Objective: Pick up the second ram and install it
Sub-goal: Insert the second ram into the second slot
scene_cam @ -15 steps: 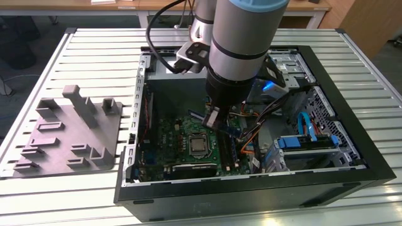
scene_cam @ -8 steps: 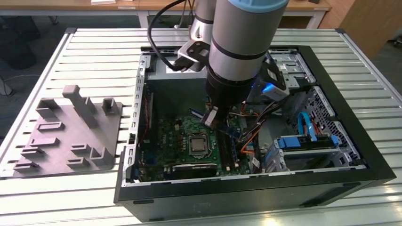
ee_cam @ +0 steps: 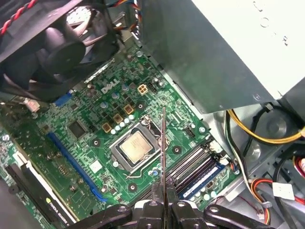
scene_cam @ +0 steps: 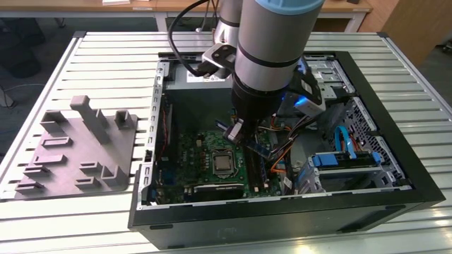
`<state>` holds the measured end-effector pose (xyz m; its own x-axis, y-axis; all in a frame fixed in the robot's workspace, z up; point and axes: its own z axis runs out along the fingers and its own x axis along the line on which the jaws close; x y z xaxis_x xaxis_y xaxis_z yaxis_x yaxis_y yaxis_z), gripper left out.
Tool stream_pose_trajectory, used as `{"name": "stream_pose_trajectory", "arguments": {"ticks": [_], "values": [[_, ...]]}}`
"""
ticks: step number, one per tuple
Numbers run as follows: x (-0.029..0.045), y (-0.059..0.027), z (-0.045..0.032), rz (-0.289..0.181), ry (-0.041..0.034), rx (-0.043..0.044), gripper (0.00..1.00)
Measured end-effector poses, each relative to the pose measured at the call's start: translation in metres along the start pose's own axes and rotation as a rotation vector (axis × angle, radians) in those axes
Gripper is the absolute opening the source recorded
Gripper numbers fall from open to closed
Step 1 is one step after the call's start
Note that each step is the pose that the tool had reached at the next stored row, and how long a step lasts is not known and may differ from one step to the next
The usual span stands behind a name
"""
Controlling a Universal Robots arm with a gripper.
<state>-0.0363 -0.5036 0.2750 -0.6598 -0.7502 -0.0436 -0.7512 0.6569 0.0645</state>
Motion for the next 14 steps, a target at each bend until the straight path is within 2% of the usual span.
{"name": "stream_pose_trajectory", "arguments": {"ticks": [14], "values": [[0.0,0.0,0.0003,0.134,-0.0086,0.0059,0.14]]}}
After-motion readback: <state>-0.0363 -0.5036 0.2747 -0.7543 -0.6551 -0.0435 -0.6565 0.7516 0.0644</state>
